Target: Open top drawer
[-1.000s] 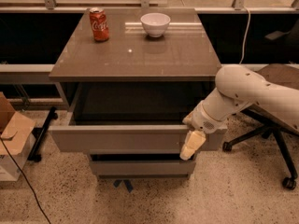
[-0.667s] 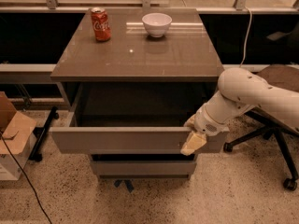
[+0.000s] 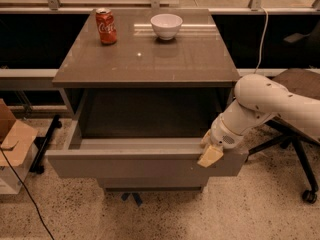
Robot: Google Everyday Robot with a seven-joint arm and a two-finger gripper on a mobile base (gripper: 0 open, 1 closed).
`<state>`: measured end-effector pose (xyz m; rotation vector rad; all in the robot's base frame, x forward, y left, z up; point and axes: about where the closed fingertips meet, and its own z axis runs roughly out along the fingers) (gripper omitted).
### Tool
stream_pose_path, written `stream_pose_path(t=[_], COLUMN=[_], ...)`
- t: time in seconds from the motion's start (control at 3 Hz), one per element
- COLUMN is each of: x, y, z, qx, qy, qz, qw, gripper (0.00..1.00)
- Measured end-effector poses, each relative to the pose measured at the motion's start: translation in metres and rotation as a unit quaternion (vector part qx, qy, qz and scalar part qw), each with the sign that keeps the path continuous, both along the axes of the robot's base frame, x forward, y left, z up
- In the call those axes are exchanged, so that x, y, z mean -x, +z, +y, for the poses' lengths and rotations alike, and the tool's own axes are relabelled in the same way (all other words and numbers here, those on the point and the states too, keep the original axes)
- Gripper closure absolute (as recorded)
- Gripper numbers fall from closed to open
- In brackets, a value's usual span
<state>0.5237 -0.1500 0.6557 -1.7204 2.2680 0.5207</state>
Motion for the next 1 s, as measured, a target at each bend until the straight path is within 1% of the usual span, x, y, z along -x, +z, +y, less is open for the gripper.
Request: stream_pose_path(t=[0.33,1.0], x=[0.0365,0.0354], y=[-0.0099,-0.0109], z=[-0.0147,-0.0138], qx=[0.002,0.002], qy=[-0.026,-0.026], qz=[0.023,0.024], qw=[0.9994,0.9994], gripper=[0.48,0.02])
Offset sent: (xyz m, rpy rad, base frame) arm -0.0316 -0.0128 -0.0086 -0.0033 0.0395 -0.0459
